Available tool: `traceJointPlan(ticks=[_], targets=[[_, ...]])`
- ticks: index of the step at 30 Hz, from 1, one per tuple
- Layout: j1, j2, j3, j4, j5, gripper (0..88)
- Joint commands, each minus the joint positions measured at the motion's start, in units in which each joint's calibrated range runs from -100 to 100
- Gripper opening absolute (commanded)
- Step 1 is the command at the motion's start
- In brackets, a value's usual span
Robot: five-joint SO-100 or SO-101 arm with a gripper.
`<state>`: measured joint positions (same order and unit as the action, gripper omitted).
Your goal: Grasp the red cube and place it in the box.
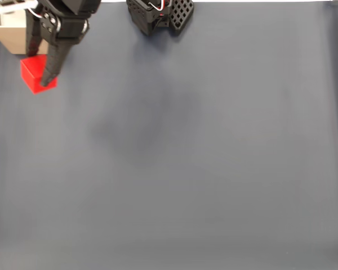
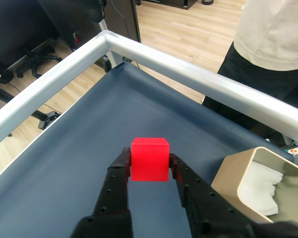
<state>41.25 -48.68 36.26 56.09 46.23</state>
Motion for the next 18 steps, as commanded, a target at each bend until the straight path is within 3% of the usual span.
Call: traceJointPlan(ticks=[1, 18], targets=[[2.93, -1.58, -0.67, -1.91, -0.05, 0.0], [14.51, -0.54, 0.60, -4.04, 0.00, 0.0]])
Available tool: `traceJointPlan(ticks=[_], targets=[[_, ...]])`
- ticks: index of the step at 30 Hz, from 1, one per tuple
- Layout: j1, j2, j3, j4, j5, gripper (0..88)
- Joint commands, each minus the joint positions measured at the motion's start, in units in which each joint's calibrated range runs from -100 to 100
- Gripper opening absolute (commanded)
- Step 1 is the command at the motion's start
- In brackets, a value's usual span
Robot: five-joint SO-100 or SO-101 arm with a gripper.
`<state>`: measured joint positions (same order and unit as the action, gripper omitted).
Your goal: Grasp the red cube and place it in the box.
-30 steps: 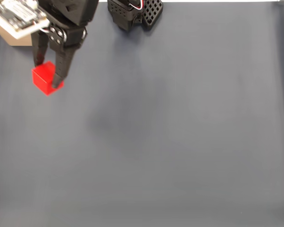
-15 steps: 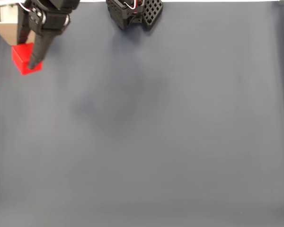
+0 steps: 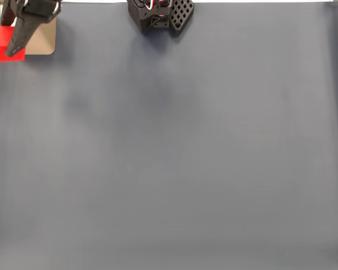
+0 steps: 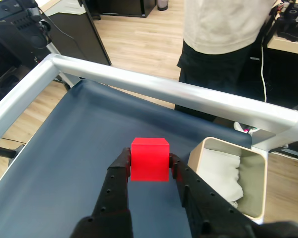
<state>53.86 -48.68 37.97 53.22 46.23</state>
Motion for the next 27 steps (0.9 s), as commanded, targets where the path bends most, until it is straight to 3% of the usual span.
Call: traceJointPlan(ticks=[1, 17, 27], targets=[[2.46, -0.72, -1.11, -1.17, -0.05, 0.0], [15.53, -2.45, 4.18, -2.89, 0.88, 0.0], [18.80, -1.76, 6.46, -3.30, 1.61, 0.0]])
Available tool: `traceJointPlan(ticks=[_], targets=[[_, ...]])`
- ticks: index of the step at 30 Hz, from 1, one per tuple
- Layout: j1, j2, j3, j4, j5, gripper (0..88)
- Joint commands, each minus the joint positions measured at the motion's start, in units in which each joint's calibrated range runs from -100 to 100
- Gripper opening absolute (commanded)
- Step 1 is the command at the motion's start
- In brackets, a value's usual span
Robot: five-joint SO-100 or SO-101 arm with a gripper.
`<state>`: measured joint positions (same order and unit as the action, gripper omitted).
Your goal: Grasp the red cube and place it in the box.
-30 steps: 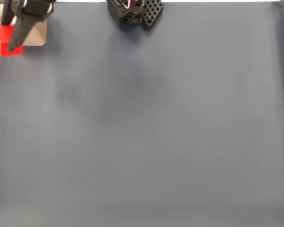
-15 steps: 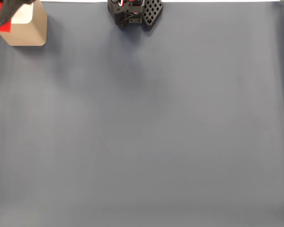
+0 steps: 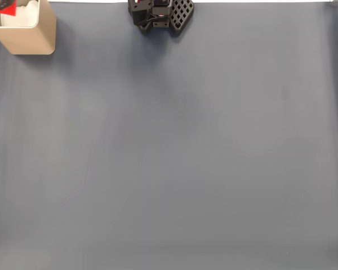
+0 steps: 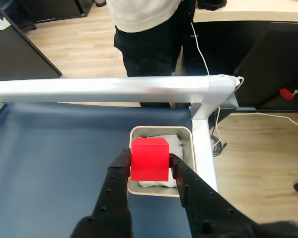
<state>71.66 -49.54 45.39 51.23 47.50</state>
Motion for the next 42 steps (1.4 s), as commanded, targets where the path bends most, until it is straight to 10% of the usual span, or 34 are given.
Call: traceJointPlan(ticks=[1, 42], targets=[[1.14, -0.80, -0.95, -1.40, 0.34, 0.0], [3.13, -4.79, 3.79, -2.87, 1.37, 0.1]])
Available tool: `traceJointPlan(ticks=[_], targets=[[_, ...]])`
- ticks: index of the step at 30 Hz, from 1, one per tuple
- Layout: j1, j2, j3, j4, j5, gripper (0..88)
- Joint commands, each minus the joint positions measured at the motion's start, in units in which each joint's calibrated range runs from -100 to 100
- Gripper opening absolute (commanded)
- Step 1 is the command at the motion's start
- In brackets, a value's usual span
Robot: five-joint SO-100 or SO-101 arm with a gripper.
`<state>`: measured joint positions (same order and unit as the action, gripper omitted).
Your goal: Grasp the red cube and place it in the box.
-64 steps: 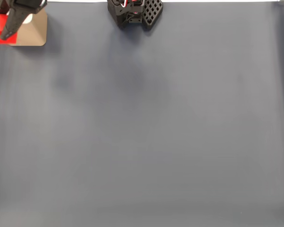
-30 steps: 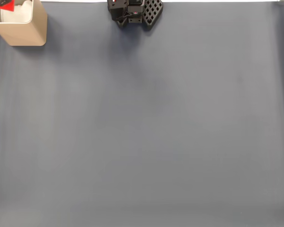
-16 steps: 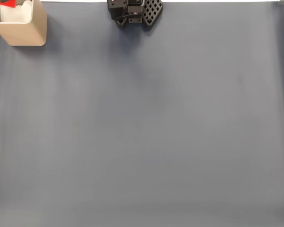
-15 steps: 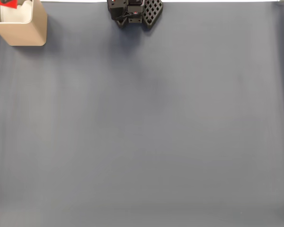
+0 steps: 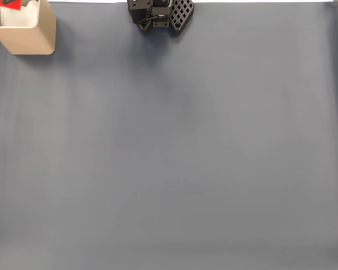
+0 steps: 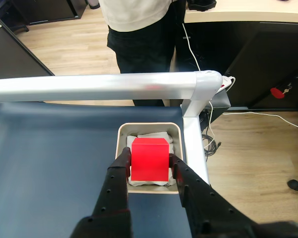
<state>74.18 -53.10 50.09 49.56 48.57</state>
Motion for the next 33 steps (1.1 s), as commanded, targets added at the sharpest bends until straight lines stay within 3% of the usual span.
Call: traceJointPlan(ticks=[1, 5, 11, 18, 33], targets=[[0.60, -1.14, -0.91, -1.20, 0.29, 0.7], [0.60, -1.14, -0.91, -1.20, 0.34, 9.7], [0.60, -1.05, -0.64, -0.79, 0.20, 31.3], [0.46, -1.31, -0.09, 0.19, 0.68, 45.9], [0.39, -1.57, 0.64, -0.14, 0.73, 52.2]])
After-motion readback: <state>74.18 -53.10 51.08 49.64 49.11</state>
